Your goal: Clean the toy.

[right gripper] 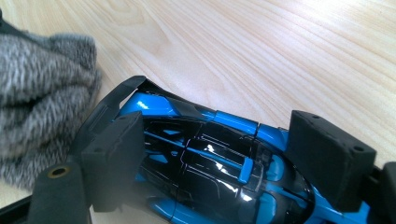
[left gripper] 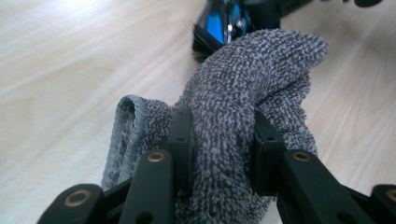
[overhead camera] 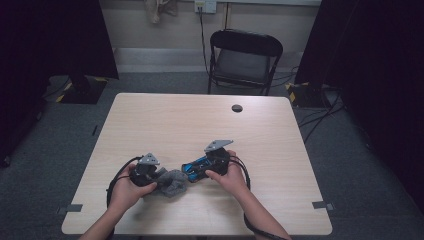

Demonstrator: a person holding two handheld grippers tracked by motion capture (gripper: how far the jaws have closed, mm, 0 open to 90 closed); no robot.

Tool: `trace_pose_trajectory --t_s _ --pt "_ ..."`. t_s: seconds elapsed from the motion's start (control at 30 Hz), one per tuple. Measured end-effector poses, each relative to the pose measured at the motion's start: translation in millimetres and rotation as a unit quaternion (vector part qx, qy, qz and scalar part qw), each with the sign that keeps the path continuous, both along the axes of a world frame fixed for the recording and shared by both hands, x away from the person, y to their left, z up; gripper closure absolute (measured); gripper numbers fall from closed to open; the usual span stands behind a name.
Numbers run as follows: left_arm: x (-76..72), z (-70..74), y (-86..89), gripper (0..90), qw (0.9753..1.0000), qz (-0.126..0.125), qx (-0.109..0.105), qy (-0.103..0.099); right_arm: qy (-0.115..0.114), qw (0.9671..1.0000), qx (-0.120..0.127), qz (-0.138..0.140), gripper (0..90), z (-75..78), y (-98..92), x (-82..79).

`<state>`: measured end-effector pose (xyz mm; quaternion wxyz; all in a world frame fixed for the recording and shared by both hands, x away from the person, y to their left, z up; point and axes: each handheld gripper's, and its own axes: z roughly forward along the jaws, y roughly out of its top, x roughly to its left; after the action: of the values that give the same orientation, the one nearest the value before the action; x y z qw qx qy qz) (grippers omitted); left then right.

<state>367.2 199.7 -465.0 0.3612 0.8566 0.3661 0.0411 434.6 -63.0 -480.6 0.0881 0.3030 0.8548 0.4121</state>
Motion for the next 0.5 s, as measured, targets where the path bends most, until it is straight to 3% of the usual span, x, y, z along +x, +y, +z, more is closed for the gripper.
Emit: trace_pose_trajectory --t_s 0.5 --pt "6.1 -7.1 -18.4 66.8 0.9999 -0.002 0.009 -0.008 -0.002 1.0 0.001 0.0 19.1 -0.4 -0.2 -0.5"
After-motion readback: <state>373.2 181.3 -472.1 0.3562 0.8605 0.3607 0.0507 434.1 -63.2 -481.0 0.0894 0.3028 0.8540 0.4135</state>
